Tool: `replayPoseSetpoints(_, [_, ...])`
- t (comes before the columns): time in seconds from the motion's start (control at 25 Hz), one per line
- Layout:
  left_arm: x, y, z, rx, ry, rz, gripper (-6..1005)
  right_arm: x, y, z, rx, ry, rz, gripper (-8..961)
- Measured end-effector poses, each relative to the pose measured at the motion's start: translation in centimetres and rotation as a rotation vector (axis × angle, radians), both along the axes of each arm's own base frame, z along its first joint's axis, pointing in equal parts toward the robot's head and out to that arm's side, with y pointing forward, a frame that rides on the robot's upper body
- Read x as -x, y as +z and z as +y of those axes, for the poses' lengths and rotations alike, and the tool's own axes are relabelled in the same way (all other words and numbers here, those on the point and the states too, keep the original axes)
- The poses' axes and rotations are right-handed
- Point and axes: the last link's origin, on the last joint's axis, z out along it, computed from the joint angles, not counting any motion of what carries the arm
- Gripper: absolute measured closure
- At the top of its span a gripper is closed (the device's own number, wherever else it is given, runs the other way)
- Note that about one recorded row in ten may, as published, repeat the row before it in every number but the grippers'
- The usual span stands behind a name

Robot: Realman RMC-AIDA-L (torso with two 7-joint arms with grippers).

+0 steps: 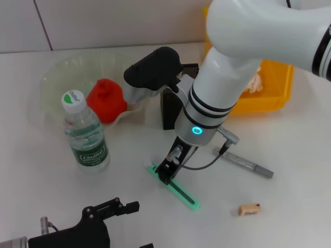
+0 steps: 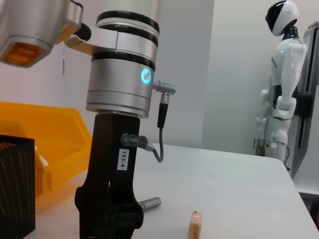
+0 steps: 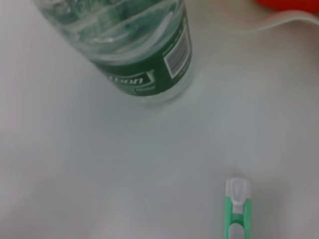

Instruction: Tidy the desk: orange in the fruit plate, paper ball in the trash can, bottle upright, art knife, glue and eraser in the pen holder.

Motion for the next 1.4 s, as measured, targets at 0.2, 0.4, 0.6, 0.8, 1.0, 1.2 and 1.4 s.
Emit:
replayPoseSetpoints(0.2, [0.0, 0.0, 0.0, 0.000, -0.002, -0.001, 213, -0.4, 0.4, 0.2, -0.015, -0.011, 0.000, 841])
replayPoseSetpoints(0.4, [-0.2, 0.0, 0.2, 0.001, -0.009, -0.002, 213, -0.5, 1.7, 0.6, -0.053, -0.013, 0.020, 856])
replayPoseSetpoints(0.6, [-0.3, 0.0, 0.3, 0.002, -0.014, -0.004, 213, -0.6, 2.2, 0.7, -0.062, -0.018, 0.024, 879])
replayPoseSetpoints(0.8, [-0.4, 0.0, 0.4, 0.002, -0.016, -0.004, 213, -0.7, 2.2, 0.6, -0.061, -0.021, 0.024, 941])
replayPoseSetpoints(1.0, [-0.4, 0.0, 0.4, 0.002, -0.016, -0.004, 212, -0.5, 2.4, 0.9, -0.072, -0.034, 0.041, 918])
replayPoseSetpoints(1.2, [-0.4, 0.0, 0.4, 0.002, -0.015, -0.004, 212, -0.2, 2.7, 1.0, -0.080, -0.045, 0.061, 872])
replayPoseSetpoints(1.4, [-0.4, 0.0, 0.4, 0.002, -0.016, -0.004, 213, 0.0, 2.4, 0.8, -0.069, -0.037, 0.055, 826])
